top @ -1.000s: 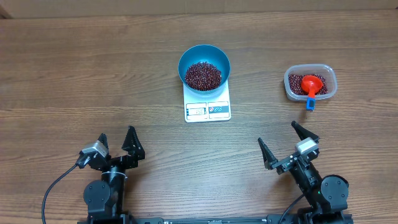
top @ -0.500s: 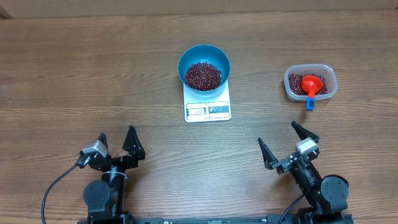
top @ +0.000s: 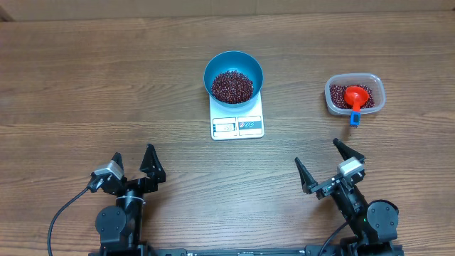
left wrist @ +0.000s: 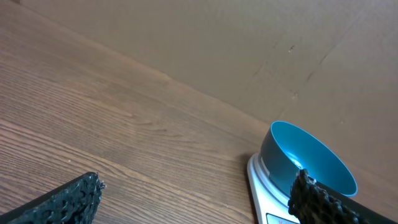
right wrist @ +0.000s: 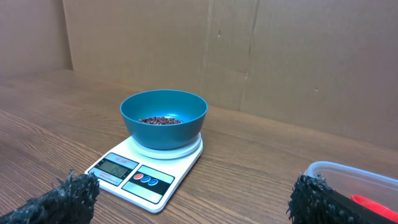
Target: Scoop item into bowl and weigh 150g on scale
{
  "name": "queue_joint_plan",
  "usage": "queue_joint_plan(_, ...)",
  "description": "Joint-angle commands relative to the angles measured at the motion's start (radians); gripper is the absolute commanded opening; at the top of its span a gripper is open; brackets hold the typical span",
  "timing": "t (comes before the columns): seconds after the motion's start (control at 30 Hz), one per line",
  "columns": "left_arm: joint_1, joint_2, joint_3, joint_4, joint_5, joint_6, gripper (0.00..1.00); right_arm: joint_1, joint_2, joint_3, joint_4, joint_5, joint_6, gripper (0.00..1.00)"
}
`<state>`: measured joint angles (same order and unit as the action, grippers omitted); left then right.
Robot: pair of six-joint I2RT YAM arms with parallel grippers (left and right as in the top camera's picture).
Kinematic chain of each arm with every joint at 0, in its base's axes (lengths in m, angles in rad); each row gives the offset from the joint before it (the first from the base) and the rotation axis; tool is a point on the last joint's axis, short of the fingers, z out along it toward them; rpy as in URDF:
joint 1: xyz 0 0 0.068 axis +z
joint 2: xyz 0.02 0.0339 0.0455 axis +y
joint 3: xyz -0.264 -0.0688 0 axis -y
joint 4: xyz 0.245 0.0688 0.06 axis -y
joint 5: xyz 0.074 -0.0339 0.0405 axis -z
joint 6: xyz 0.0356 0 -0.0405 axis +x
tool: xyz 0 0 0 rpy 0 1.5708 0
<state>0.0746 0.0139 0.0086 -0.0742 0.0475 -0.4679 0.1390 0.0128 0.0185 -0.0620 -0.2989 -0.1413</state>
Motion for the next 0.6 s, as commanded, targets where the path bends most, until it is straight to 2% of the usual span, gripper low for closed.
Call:
queue_joint_plan(0.0,0.004,-0.010,-0.004,0.000,-0.008,0.019,1.00,0.006,-0.010,-0.011,0.005,0.010,0.007,1.00)
queue_joint_plan(0.07,0.004,-0.010,-0.004,0.002,-0.002,0.018,1.00,0.006,-0.010,-0.011,0.005,0.010,0.007,1.00)
queue_joint_plan(0.23,0.003,0.021,-0.003,0.006,0.096,0.218,0.99,0.006,-0.010,-0.011,0.005,0.010,0.007,1.00)
queue_joint_plan(0.4,0.003,0.048,-0.003,0.016,0.182,0.242,0.99,0.006,-0.010,-0.011,0.005,0.010,0.007,0.99)
queue_joint_plan(0.57,0.003,0.050,-0.003,0.023,0.245,0.321,0.99,0.006,-0.010,-0.011,0.005,0.010,0.007,1.00)
